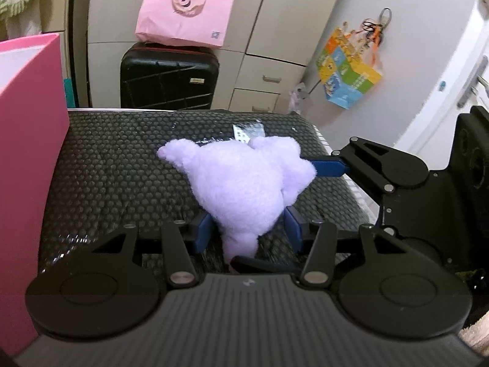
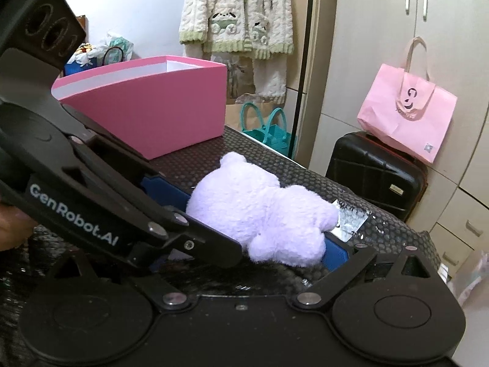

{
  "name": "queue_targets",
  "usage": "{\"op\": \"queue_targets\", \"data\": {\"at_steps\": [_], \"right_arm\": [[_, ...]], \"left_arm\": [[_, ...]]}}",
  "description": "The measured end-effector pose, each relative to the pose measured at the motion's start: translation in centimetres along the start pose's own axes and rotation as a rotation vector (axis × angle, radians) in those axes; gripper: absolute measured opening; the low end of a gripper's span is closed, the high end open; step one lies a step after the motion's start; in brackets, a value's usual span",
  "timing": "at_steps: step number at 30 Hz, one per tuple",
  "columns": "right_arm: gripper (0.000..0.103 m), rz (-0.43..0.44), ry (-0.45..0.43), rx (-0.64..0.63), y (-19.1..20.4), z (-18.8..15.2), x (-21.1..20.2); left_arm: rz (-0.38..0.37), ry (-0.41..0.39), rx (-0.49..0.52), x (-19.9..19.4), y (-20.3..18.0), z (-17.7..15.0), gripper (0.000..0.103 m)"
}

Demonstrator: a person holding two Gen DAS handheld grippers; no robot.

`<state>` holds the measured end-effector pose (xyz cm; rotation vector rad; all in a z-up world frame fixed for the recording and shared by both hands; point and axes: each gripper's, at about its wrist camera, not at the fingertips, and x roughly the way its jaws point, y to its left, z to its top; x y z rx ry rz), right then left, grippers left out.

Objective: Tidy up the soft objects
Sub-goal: 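Grasp the lavender plush with the left tool and lift it, then carry the lavender plush with the left tool over the pink box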

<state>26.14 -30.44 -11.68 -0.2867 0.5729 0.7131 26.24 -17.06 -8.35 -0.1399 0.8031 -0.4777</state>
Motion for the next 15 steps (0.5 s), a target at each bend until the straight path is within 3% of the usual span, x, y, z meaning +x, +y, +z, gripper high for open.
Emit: {"op": "queue_targets", "data": {"at_steps": [10,15], "right_arm": [[0.1,-0.03,-0.006,0.082,4.8,-0.6,-3.2],[0.094,-0.044,0.006,0.19,6.8,-1.0,-4.7]], "left_arm": [[-0.025,0.049,0.075,-5.4,-1.0,-2.7,0.049],[-0.059,0.059,0.082,-7.7,-0.9,-3.9,0.049]]}}
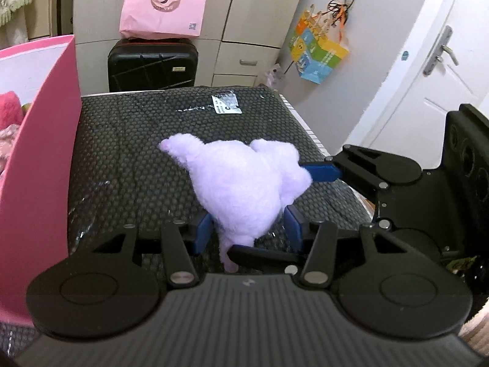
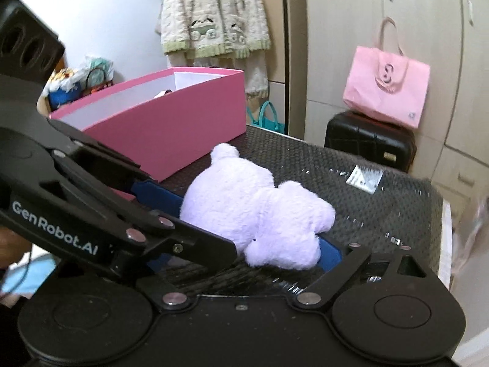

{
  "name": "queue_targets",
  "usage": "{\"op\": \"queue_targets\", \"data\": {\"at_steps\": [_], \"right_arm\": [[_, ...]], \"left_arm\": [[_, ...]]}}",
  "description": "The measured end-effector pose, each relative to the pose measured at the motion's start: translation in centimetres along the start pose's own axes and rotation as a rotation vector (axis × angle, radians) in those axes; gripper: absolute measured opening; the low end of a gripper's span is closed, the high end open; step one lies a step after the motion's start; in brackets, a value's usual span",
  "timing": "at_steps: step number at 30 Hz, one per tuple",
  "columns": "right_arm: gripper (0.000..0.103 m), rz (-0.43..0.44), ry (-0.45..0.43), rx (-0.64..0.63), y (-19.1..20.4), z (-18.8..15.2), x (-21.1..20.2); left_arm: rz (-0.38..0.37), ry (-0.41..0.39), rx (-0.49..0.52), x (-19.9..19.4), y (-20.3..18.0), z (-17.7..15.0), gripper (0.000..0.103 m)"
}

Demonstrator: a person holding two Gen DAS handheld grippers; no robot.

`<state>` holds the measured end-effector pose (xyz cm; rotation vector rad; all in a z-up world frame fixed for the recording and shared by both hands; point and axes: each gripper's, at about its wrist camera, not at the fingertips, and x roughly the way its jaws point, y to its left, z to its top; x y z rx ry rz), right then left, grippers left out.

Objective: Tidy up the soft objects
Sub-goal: 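Carry the lavender plush with the left tool over the pink box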

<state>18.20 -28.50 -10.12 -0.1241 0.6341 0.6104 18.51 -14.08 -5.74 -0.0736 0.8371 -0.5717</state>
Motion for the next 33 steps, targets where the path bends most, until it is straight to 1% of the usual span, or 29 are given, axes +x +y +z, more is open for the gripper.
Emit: {"op": "queue_targets", "data": {"at_steps": [2,5,10,15,20,24,28,33], "right_arm": [[0.092,-0.005,-0.006,0.017,1.0,-0.3,-0.8],[0.091,-0.009,-0.008,0.029,2.5,-0.4,-1.8],[0.091,-0.036,-0.011,0.011,5.7,-0.1,-3.3],[0.09,-0.052,-0.019,-0.023,9.6,0.7,-4.6],[0.089,-0.047,-0.032,-0.058,13.3,2.2,-4.9],[0.089,-0.034,-0.083,-0.097,15.8,4.0,-4.8],[0.09,-0.017,-0.138,-0.132,17.7,6.1,-3.9],[0.09,0.004,-0.138,-0.157,19.3,8.9,-1.4]], "left_arm": [[-0.003,-0.009,0.015,-1.1,-0.1,-0.6,0.049],[-0.019,-0.025,0.03,-2.8,0.0,-1.5,0.049],[-0.04,-0.055,0.048,-6.0,0.3,-2.8,0.049],[-0.037,-0.098,0.057,-9.6,1.0,-4.4,0.049],[-0.002,-0.15,0.061,-13.5,2.4,-5.4,0.049],[0.033,-0.213,0.071,-16.7,3.8,-5.3,0.05],[0.075,-0.263,0.065,-18.8,5.5,-4.7,0.051],[0.109,-0.296,0.028,-20.1,8.6,-3.5,0.051]]}}
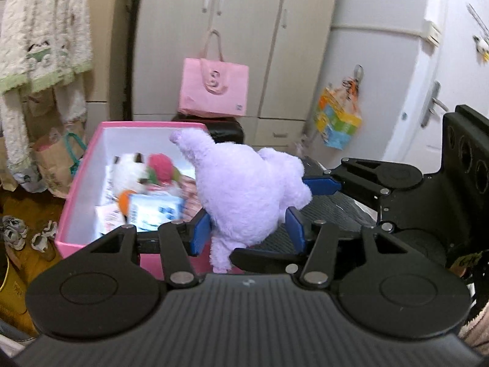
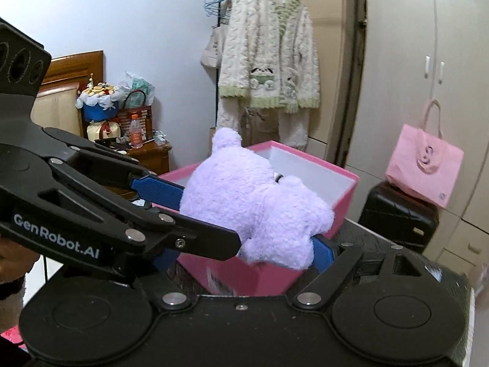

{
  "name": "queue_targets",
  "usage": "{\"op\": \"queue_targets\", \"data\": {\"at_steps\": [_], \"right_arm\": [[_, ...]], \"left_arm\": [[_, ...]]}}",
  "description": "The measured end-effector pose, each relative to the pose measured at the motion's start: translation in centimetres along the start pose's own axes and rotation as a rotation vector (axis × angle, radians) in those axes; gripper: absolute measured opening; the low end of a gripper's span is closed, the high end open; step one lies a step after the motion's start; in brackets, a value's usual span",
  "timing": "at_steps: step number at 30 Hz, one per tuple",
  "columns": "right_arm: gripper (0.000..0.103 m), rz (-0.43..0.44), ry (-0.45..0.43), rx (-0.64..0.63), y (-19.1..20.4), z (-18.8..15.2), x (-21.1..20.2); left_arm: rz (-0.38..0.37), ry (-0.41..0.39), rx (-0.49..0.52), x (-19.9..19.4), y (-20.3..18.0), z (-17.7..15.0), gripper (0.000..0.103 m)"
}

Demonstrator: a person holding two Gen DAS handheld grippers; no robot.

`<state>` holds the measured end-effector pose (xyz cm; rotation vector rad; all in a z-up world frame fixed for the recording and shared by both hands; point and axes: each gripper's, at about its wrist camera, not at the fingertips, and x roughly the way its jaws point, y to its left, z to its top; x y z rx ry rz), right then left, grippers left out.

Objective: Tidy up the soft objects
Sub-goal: 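Carry the lavender plush with the left tool over the pink box, then open the left tool to release the plush into the box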

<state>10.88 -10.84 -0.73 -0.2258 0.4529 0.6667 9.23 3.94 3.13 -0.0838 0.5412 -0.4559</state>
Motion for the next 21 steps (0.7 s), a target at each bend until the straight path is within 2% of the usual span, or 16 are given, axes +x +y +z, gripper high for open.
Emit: {"op": "queue_targets", "data": {"at_steps": [5,14,19,21], "right_arm": [[0.089,0.035,0.024,0.019,-0.1,2.2,3.7],[0.09,0.119,0.095,0.04,-2.0,3.7,10.5],[0.09,0.112,0.17,0.032,-2.7,3.8,13.3],[0.089,0.107,0.2,0.023,-2.8,3.7,14.0]], "left_arm": [[0.018,0.002,-0.062,1.3,3.8,1.2,0.051],[0.043,0.059,-0.151,6.1,9.1,2.5,0.052],[0.03,0.108,-0.203,8.5,11.1,2.2,0.052],[0.049,0.114,-0.208,8.9,11.5,1.9,0.052]]}}
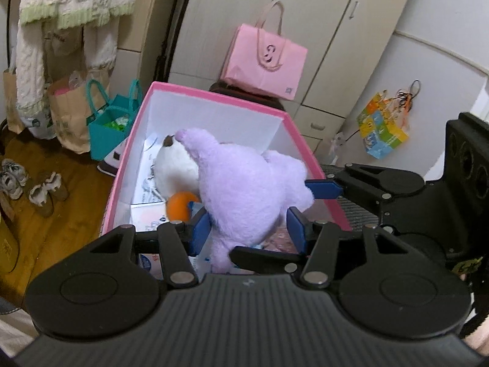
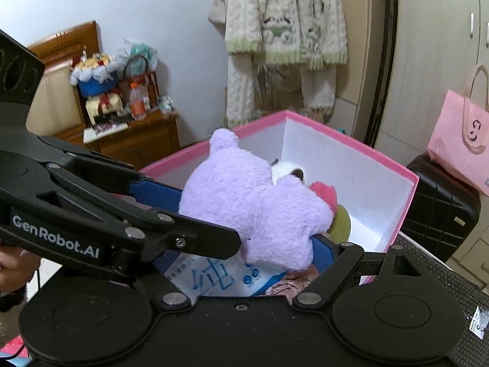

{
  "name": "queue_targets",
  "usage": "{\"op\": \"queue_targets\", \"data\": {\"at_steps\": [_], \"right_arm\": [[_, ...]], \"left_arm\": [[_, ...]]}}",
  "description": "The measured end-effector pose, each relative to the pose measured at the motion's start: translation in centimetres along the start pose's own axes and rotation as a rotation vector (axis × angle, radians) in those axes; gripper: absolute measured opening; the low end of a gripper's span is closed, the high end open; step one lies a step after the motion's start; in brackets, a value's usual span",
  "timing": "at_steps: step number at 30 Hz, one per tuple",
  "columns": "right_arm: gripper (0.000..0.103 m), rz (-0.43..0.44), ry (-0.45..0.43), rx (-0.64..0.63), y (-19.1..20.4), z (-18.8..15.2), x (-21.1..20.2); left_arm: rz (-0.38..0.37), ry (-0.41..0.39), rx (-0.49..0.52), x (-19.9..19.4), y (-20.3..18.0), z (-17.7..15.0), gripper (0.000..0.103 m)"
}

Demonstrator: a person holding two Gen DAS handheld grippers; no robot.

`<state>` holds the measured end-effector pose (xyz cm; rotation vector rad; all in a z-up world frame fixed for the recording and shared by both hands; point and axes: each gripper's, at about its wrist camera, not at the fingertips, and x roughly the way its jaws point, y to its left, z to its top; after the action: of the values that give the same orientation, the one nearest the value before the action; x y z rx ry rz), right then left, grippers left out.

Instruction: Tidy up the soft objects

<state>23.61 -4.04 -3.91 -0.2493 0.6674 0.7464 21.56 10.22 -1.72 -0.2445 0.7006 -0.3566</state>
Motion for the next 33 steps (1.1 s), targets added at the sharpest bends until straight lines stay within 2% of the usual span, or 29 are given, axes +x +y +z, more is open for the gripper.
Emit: {"op": "queue_targets", "data": {"at_steps": [4,8,13,19,28,33], "right_arm": [[0.089,-0.009,0.041,-0.019,0.2,0.2,1.1],[0.088,-0.008,0.043,-0.027,0.3,0.0,1.0],[0.088,-0.014,0.009,-0.014,0.2,-0.8,-0.5],[0.088,-0.038,-0.055,0.012,0.5,-2.1,-3.9],[0.088,-0.158,-0.135,0.014,2.2,-3.5,-8.7],[0.091,-0.201,-0.143,0.026,3.0,-4.2,-10.6]], "left_arm": [[0.081,-0.028,0.04,0.0,-0.1,-0.5,0.052],[0.132,-0.046,0.057,-0.5,-0.1,-0.8,0.054],[0.139,-0.061,0.05,-1.2,-0.3,-1.2,0.054],[0.153,-0.098,0.051,-2.9,-1.1,-1.8,0.062],[0.158,-0.186,0.088,-6.8,-3.3,-2.9,0.076],[0.17,-0.205,0.133,-8.3,-5.0,-3.5,0.082]]}}
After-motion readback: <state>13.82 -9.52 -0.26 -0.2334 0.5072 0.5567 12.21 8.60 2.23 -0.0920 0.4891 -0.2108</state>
